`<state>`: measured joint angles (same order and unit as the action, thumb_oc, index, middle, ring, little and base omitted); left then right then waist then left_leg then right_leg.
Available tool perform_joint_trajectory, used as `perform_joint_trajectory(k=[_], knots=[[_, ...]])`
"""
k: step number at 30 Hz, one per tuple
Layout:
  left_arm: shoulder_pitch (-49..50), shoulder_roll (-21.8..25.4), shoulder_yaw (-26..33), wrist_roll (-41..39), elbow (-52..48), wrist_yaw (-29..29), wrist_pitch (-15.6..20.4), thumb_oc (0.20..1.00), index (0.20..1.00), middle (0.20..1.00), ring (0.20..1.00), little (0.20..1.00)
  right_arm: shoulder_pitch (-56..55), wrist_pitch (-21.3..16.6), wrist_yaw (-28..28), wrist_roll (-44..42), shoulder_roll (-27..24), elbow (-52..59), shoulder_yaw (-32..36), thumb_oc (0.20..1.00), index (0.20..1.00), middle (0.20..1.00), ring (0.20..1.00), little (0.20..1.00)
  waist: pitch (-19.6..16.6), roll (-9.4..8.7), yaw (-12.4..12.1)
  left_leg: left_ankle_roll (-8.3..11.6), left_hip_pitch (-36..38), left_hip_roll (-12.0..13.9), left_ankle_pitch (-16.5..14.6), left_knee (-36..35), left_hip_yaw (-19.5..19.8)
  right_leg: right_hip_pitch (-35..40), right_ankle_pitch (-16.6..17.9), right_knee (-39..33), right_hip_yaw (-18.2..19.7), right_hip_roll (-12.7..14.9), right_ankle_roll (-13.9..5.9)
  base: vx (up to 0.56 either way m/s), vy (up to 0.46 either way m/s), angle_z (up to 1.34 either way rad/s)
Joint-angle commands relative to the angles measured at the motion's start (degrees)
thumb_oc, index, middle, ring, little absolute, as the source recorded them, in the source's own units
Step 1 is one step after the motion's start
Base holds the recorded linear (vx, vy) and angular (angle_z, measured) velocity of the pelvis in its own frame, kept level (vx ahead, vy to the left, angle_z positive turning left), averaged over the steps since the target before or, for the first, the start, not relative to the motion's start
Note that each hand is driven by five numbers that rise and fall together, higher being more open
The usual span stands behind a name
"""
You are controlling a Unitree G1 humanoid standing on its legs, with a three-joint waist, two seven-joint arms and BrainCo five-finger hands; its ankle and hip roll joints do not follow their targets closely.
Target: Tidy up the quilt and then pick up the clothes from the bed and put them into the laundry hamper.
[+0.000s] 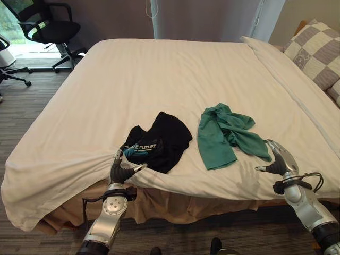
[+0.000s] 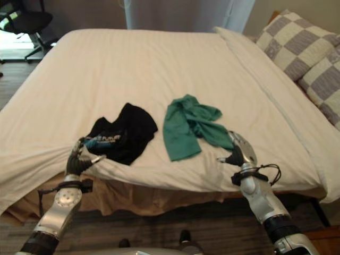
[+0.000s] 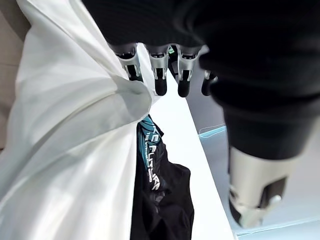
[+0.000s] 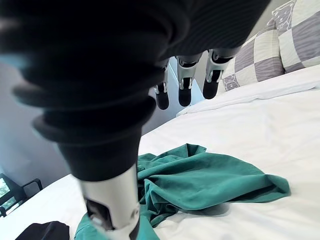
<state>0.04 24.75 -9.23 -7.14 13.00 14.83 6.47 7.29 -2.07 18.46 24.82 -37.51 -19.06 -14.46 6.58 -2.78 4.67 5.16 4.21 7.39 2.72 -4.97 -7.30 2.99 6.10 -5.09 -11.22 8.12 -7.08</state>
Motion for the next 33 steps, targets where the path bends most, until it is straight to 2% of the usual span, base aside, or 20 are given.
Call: perform_joint_trajectory(k=[1, 5, 7, 13, 15, 16, 17, 18, 21, 22, 25, 26, 27, 29, 33], knots=[[-13.4, -0.6, -4.5, -3.5, -6.1, -3.3, 8.8, 1.000, 1.000, 1.000, 1.000, 1.000, 8.1, -1.2, 0.9, 2.3, -1.9, -0.9, -2.0, 1.000, 1.000, 1.000, 1.000, 1.000, 1.1, -0.76, 1.1, 2.33, 3.1, 3.0, -7.4, 0.0, -2.8, -0.2, -5.8, 0.1, -1.2, 4.4, -3.85, 0.00, 0.000, 0.00], [-13.3, -0.7, -1.8, -1.0, -7.6, 0.3, 9.5, 1.000, 1.000, 1.000, 1.000, 1.000, 7.6, -1.3, 1.7, 2.3, -0.6, -2.7, -1.9, 1.000, 1.000, 1.000, 1.000, 1.000, 1.3, -0.60, 0.8, 2.37, 3.1, 2.8, -7.6, 0.0, -2.5, 0.2, -5.9, 0.1, -1.7, 4.7, -3.87, 0.01, -0.003, 0.01], [-10.2, -0.9, 0.9, 0.7, -8.5, 1.9, 9.6, 1.000, 1.000, 1.000, 1.000, 1.000, 6.2, -1.1, 2.4, 2.8, 0.2, -3.5, -0.8, 1.000, 1.000, 1.000, 1.000, 1.000, 1.5, -0.45, 0.3, 2.45, 3.1, 2.8, -7.6, 0.0, -2.2, 0.8, -6.2, 0.1, -2.2, 4.8, -3.74, 0.04, -0.016, 0.04], [-5.2, 0.7, 4.6, 8.5, -6.9, 4.0, 7.4, 1.000, 1.000, 1.000, 1.000, 1.000, 5.0, -1.1, 3.1, 3.0, 0.8, -3.5, 0.9, 1.000, 1.000, 1.000, 1.000, 1.000, 1.6, -0.34, -0.5, 2.55, 3.2, 2.9, -7.5, 0.0, -1.7, 1.3, -6.4, 0.1, -2.8, 4.7, -3.50, 0.02, -0.015, 0.08], [-4.7, 3.1, 6.0, 11.7, -5.4, 4.4, 5.8, 1.000, 1.000, 1.000, 1.000, 1.000, 5.5, -1.0, 3.4, 2.4, -0.2, -2.0, 2.1, 1.000, 1.000, 1.000, 1.000, 1.000, 3.0, -0.39, -0.8, 2.63, 2.3, 2.9, -7.1, 0.0, -1.3, 0.4, -6.0, 0.1, -2.8, 4.5, -3.54, -0.07, -0.017, 0.13], [-1.5, 24.5, 24.4, 0.2, 0.3, -1.6, 7.2, 1.000, 1.000, 1.000, 1.000, 1.000, 3.2, -3.1, 0.3, -0.3, -5.6, 0.8, 6.5, 1.000, 1.000, 1.000, 1.000, 1.000, 3.7, 1.23, -2.2, 2.79, 1.9, 3.2, -6.5, 0.0, -1.3, 0.1, -5.8, 0.2, -2.8, 4.4, -3.69, -0.11, 0.016, 0.08], [-0.4, 17.8, 19.5, 2.8, -7.6, 0.1, 7.9, 1.000, 1.000, 1.000, 1.000, 1.000, 2.6, -2.0, 1.5, -0.3, -4.9, 4.0, 7.1, 1.000, 1.000, 1.000, 1.000, 1.000, 4.2, 0.59, -1.6, 2.79, 1.3, 2.9, -6.3, 0.0, -1.1, -0.6, -5.6, 0.3, -3.0, 4.6, -3.87, -0.10, 0.031, -0.04], [1.1, 16.7, 17.8, 6.5, -11.7, -1.0, 6.6, 1.000, 1.000, 1.000, 1.000, 1.000, 0.9, -1.6, 1.3, 0.7, -4.8, 6.0, 8.3, 1.000, 1.000, 1.000, 1.000, 1.000, 4.8, 0.87, -1.7, 2.61, 0.2, 2.6, -5.9, 0.0, -0.5, -1.4, -5.4, 0.3, -3.1, 4.7, -3.79, -0.08, -0.003, -0.13], [4.1, 18.6, 19.6, 10.5, -13.1, -2.0, 6.6, 1.000, 1.000, 1.000, 1.000, 1.000, 0.0, -2.5, 0.8, 0.5, -6.5, 7.6, 11.1, 1.000, 1.000, 1.000, 1.000, 1.000, 5.8, 1.11, -1.8, 2.61, -1.5, 2.6, -5.4, 0.0, -0.2, -3.2, -5.1, 0.3, -3.2, 4.7, -3.84, -0.15, -0.023, 0.23], [1.7, 20.6, 18.1, 12.8, -10.4, -1.5, 6.5, 1.000, 1.000, 1.000, 1.000, 1.000, 1.7, -3.2, 0.8, -1.8, -7.3, 8.3, 11.0, 1.000, 1.000, 1.000, 1.000, 1.000, 6.9, 1.06, -1.3, 2.72, -2.9, 2.8, -4.8, 0.0, -0.5, -5.0, -4.5, 0.3, -2.7, 4.8, -3.99, -0.13, -0.015, -0.01], [-3.8, 21.4, 13.4, 18.3, -5.1, -0.8, 4.4, 1.000, 1.000, 1.000, 1.000, 1.000, 4.7, -3.9, 0.8, -1.8, -7.8, 9.5, 9.5, 1.000, 1.000, 1.000, 1.000, 1.000, 8.2, 0.94, -0.7, 2.93, -4.9, 3.3, -3.9, 0.0, -1.7, -8.1, -3.6, 0.4, -1.7, 4.6, -4.21, -0.11, -0.017, -0.16], [-4.0, 21.4, 13.2, 18.3, -5.0, -0.7, 4.5, 1.000, 1.000, 1.000, 1.000, 1.000, 4.7, -3.9, 0.8, -1.8, -7.9, 9.5, 9.6, 1.000, 1.000, 1.000, 1.000, 1.000, 8.2, 0.96, -0.8, 2.93, -5.0, 3.3, -3.9, 0.0, -1.7, -8.2, -3.6, 0.4, -1.7, 4.6, -4.20, -0.14, -0.019, -0.30], [-7.4, 22.6, 10.5, 22.7, -4.3, -0.7, 2.5, 1.000, 1.000, 1.000, 1.000, 1.000, 6.3, -4.3, 1.2, -1.7, -8.0, 11.2, 9.1, 1.000, 1.000, 1.000, 1.000, 1.000, 9.4, 0.83, -0.1, 3.03, -6.4, 3.6, -3.3, 0.0, -2.4, -10.1, -3.0, 0.4, -0.9, 4.4, -4.39, -0.12, -0.014, -0.19], [-8.5, 23.7, 10.0, 26.8, -6.0, -0.8, 2.0, 1.000, 1.000, 1.000, 1.000, 1.000, 6.4, -4.6, 1.1, -1.6, -7.6, 12.8, 9.2, 1.000, 1.000, 1.000, 1.000, 1.000, 10.1, 0.85, 0.5, 3.16, -7.6, 4.0, -2.9, 0.0, -2.8, -11.7, -2.7, 0.3, -0.5, 4.3, -4.46, -0.11, -0.013, -0.20], [-13.5, 23.0, 5.7, 32.5, -1.5, 0.1, 0.5, 1.000, 1.000, 1.000, 1.000, 1.000, 9.4, -5.6, 1.3, -1.7, -7.0, 13.7, 7.5, 1.000, 1.000, 1.000, 1.000, 1.000, 10.9, 0.35, 1.3, 3.60, -10.2, 4.6, -2.0, 0.0, -4.0, -15.3, -1.9, 0.4, 0.7, 4.4, -4.53, -0.07, -0.009, -0.28]])
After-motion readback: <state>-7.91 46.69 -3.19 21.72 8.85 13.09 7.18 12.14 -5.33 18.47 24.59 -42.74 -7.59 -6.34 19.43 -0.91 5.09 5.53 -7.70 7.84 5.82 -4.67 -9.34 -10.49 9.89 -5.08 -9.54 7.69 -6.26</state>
